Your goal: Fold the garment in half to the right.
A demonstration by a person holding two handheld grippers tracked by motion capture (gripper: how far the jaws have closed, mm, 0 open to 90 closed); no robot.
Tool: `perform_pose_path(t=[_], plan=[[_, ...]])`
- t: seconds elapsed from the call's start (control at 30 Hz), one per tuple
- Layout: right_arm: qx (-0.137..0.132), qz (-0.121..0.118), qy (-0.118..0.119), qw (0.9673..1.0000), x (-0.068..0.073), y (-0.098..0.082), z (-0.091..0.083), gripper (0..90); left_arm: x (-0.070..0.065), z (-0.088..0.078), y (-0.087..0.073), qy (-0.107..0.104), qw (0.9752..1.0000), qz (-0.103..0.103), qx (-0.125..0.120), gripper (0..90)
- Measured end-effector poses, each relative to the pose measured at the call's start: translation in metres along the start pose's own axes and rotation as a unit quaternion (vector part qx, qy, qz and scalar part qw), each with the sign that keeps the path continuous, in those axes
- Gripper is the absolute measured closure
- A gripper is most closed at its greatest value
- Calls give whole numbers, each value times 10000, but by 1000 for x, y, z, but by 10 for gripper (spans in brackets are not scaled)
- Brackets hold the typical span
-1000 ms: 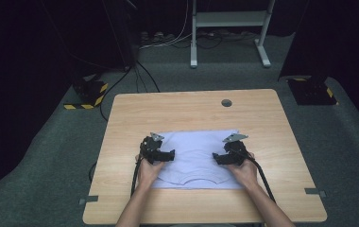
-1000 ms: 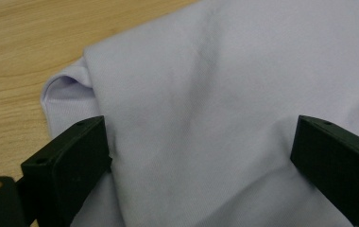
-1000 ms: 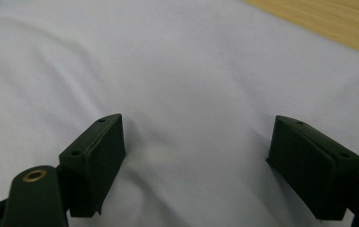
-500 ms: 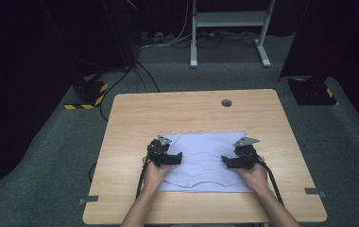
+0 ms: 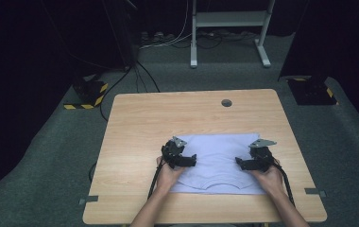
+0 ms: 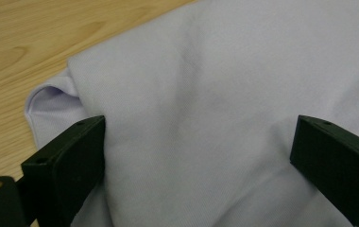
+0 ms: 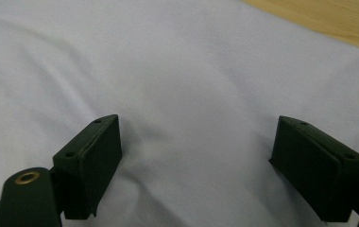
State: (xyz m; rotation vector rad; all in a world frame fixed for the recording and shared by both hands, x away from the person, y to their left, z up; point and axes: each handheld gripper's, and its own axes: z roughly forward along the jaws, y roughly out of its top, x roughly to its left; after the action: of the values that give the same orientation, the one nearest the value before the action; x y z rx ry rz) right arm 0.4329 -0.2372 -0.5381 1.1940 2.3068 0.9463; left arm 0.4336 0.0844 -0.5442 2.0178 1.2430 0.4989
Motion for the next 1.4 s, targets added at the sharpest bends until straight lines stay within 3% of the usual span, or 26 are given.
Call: perform_pose_path(t=[0.4, 0.53, 0.63, 0.8, 1.0, 1.13, 1.23, 1.4], plan=[[83, 159, -132, 9998, -29, -15, -16, 142, -33, 13, 11, -79, 10000, 58, 5, 53], [146, 236, -168, 9995, -31, -14, -19, 140, -34, 14, 13, -157, 9999, 54, 49, 41], [-29, 182, -180, 9997, -26, -11, -23, 144, -29, 9, 15, -217, 9996, 41, 147, 41], [-411, -3, 105, 9991, -2, 3, -30, 136, -11, -6, 21, -154, 9998, -28, -75, 38], [-512, -459, 539, 9962, 41, 19, -20, 127, 16, -18, 22, -122, 9994, -188, -245, 42], [-479, -789, 899, 9917, 76, 27, -7, 124, 31, -15, 19, -138, 9992, -335, -193, 43], [-467, -1036, 1178, 9865, 106, 31, 3, 123, 38, -10, 19, -164, 9989, -394, -190, 41], [-457, -1403, 1405, 9790, 141, 34, 13, 120, 41, 2, 23, -291, 9985, -419, -213, 45]])
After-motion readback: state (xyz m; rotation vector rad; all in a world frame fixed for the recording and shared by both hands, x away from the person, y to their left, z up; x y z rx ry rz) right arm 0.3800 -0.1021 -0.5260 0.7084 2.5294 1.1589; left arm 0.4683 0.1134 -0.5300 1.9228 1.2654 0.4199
